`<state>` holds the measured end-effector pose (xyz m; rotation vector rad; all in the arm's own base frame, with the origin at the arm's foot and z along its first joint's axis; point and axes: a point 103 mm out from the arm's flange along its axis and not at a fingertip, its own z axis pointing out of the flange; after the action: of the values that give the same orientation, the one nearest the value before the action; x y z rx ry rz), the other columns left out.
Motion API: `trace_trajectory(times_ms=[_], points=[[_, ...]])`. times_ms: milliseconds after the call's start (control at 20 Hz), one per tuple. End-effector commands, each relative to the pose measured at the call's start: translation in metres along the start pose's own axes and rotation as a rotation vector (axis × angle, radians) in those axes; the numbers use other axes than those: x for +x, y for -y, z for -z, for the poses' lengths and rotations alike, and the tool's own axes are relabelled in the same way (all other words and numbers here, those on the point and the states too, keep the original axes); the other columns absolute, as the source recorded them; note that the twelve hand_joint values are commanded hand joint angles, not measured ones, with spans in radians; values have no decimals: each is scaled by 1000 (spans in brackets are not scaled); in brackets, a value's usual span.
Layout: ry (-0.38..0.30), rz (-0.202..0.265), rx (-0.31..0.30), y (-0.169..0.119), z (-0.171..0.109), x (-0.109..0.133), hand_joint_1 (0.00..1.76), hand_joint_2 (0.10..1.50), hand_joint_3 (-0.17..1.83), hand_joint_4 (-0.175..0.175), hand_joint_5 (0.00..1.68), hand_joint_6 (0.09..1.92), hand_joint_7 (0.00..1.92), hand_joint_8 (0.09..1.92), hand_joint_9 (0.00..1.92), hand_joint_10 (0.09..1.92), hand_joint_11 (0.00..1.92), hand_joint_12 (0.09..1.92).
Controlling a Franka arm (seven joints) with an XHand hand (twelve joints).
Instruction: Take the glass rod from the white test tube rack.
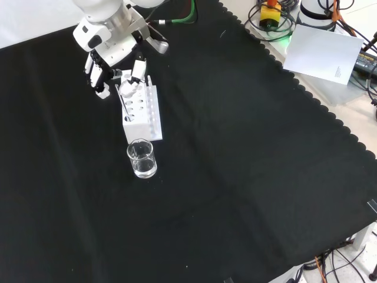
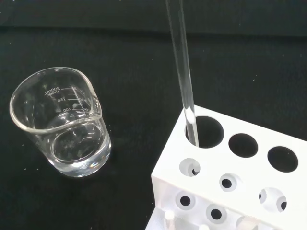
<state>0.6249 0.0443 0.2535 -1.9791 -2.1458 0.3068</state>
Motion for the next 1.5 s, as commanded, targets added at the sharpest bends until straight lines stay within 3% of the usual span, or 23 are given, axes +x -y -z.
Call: trace_trajectory(times_ms=[50,650,750,850,1000,1100,1400,1500], points=[[14,8,-7,1,-2,2,831,918,574,-175,618,910,1060,1168,1341,1247,703,1304],[43,15,-23,1,-5,7,1037,873,699,-175,714,919,1126,1189,1456,1160,824,1252],[52,11,-34,1,-5,8,1074,1039,383,-175,749,1184,1136,1196,1482,1142,849,1248],[59,2,-54,2,-4,10,1173,1116,182,-175,787,1238,963,1247,1495,1142,884,1225],[59,-6,-90,3,-2,13,1220,1135,114,-175,812,1236,883,1269,1508,1161,948,1194],[53,-11,-109,3,0,16,1229,1091,194,-175,825,1234,882,1272,1511,1178,1004,1141],[50,-54,-206,10,10,19,1263,747,785,-175,948,1229,1002,1259,1537,1152,1117,1001],[20,-68,-239,14,16,19,1283,724,755,-175,1003,982,1096,1226,1552,1070,1175,927]])
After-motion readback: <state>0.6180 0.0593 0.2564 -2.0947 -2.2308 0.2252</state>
